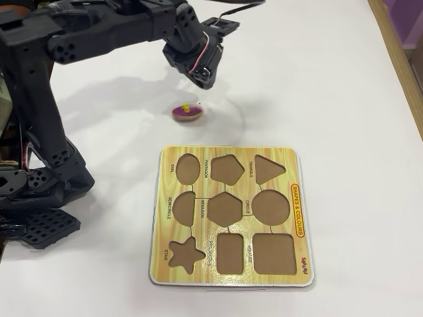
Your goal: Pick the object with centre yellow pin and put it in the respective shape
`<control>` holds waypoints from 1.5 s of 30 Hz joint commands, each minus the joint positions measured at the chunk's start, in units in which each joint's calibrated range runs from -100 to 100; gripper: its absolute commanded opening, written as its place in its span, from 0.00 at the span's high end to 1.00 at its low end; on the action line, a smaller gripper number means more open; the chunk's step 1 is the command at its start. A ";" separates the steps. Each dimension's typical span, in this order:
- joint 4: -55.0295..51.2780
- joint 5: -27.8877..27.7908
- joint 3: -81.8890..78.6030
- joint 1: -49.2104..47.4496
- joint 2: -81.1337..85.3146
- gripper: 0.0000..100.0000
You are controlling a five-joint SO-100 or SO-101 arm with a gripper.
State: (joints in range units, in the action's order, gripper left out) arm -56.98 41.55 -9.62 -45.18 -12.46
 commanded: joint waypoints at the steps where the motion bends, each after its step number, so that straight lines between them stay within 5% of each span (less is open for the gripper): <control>1: 0.11 -0.02 0.27 2.80 5.68 0.99; 14: 0.03 0.40 -2.25 8.46 11.95 0.99; 33: 0.29 0.50 -13.94 -5.01 14.72 0.98; 39: 0.03 -0.07 -14.75 -4.92 15.05 0.84; 45: 0.11 0.50 -20.32 -3.84 16.98 0.83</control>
State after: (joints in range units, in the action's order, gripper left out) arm -57.07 41.91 -28.33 -50.05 0.95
